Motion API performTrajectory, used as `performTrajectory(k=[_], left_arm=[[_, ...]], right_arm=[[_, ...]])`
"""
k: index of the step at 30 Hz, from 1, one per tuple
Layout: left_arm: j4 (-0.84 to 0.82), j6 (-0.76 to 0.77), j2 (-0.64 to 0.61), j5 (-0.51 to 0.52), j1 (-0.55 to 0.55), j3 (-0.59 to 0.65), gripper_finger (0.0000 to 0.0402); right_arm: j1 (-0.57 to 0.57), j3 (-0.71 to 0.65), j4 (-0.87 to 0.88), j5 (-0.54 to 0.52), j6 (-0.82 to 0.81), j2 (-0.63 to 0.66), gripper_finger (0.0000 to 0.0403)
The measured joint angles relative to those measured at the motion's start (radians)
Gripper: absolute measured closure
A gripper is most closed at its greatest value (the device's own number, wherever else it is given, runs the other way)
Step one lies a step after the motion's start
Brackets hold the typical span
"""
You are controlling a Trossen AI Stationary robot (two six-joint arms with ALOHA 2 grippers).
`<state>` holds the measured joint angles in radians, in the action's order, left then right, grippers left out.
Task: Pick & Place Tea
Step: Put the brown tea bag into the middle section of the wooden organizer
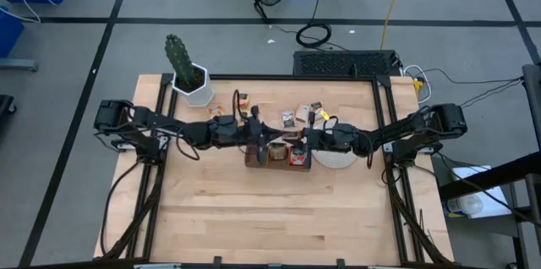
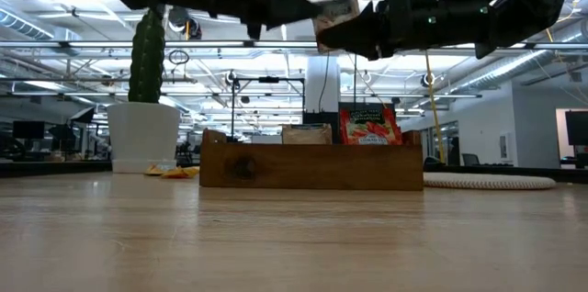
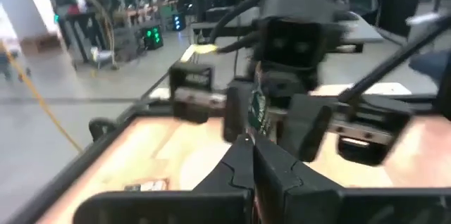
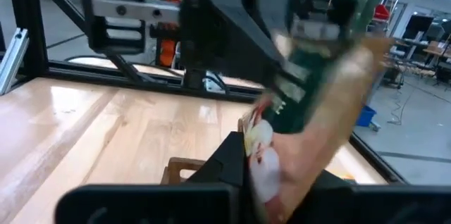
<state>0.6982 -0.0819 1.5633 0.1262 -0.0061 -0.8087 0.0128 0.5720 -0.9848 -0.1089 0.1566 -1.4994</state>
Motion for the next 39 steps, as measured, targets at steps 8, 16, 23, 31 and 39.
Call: performTrajectory(k=[8,16,23,31,39], left_arm=[[-0.209,-0.120,-0.158,0.184,-0.063,-0.001,0.0400],[-0.392,-0.005,-0.144,0.192,-0.096,-0.001,0.0400],[-0.256,0.040,0.054,0.141,-0.103,0.000,0.0401],[-0.199,0.080,0.134,0.257,-0.175,0.005,0.0401],[-0.173,0.122,0.133,0.355,-0.212,0.053,0.0401]], right_arm=[[0.002,0.000,0.055,0.003,-0.017,0.000,0.0354],[0.002,0.000,0.182,0.001,-0.014,0.082,0.0361],[0.002,0.000,0.327,-0.051,-0.008,0.234,0.0367],[0.002,0.000,0.434,-0.077,-0.006,0.317,0.0371],[0.002,0.000,0.439,-0.074,-0.006,0.322,0.0372]])
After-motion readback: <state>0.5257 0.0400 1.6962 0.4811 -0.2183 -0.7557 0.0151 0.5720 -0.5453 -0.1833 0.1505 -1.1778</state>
